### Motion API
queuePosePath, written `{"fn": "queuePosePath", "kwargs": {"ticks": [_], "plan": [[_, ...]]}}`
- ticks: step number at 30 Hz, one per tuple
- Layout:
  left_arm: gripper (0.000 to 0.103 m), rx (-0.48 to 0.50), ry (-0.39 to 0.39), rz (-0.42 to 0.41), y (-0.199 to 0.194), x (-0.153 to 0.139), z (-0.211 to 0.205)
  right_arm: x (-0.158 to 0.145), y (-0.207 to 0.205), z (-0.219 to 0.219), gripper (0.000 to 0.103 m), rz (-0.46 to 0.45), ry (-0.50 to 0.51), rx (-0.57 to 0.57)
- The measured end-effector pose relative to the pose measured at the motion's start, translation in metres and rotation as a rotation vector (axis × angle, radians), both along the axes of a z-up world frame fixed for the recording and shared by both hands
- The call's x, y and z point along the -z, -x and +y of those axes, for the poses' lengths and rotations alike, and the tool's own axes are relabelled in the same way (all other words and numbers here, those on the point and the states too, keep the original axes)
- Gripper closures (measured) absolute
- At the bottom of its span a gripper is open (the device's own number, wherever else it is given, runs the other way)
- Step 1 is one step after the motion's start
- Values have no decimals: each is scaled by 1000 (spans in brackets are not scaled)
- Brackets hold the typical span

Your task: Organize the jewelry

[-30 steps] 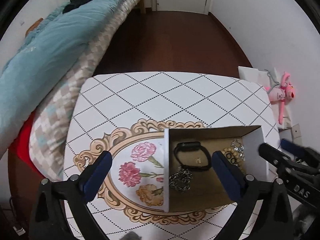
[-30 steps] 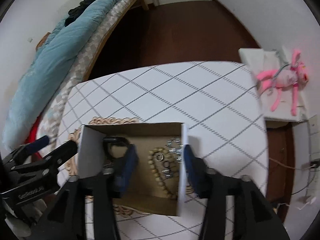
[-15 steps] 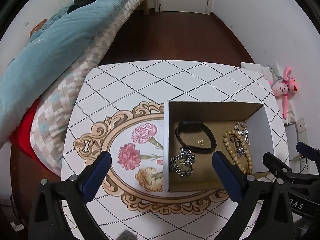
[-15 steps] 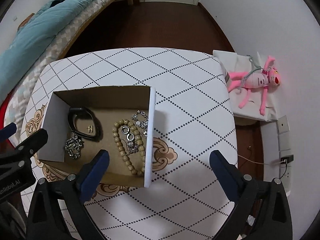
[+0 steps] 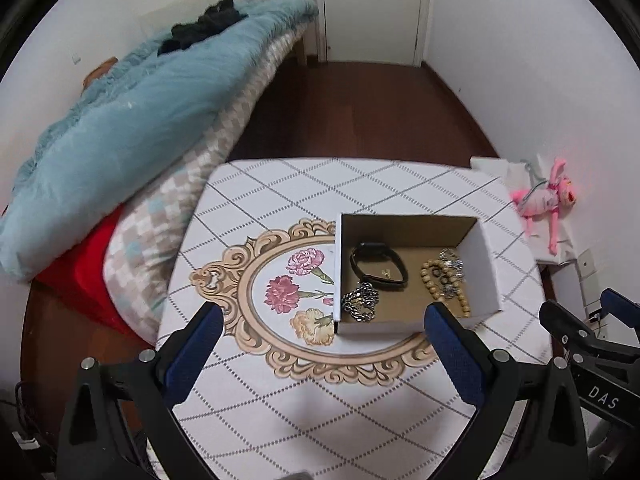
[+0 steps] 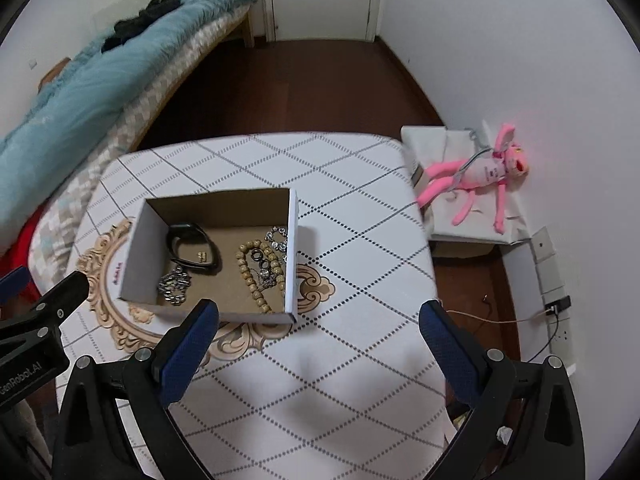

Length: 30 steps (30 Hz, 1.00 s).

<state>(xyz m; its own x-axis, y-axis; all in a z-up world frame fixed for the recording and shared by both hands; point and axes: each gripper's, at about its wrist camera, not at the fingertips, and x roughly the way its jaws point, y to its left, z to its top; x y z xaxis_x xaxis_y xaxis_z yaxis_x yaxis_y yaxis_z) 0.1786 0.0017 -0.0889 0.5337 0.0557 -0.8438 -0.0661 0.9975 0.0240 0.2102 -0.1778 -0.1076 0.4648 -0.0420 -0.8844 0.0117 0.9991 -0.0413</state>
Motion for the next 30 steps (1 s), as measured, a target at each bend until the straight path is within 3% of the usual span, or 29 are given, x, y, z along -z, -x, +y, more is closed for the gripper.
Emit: {"fn": "queuePosePath", "kwargs": {"ticks": [18, 25, 30], "plan": [[0, 34, 52, -181, 102, -114, -2, -151, 128, -5, 0, -266, 4, 9], [0, 36, 60, -202, 122, -134, 1, -184, 160, 1, 0, -325, -5, 2], [0, 38, 69, -203, 129, -137, 1, -192, 172, 4, 0, -330, -6, -4]]}}
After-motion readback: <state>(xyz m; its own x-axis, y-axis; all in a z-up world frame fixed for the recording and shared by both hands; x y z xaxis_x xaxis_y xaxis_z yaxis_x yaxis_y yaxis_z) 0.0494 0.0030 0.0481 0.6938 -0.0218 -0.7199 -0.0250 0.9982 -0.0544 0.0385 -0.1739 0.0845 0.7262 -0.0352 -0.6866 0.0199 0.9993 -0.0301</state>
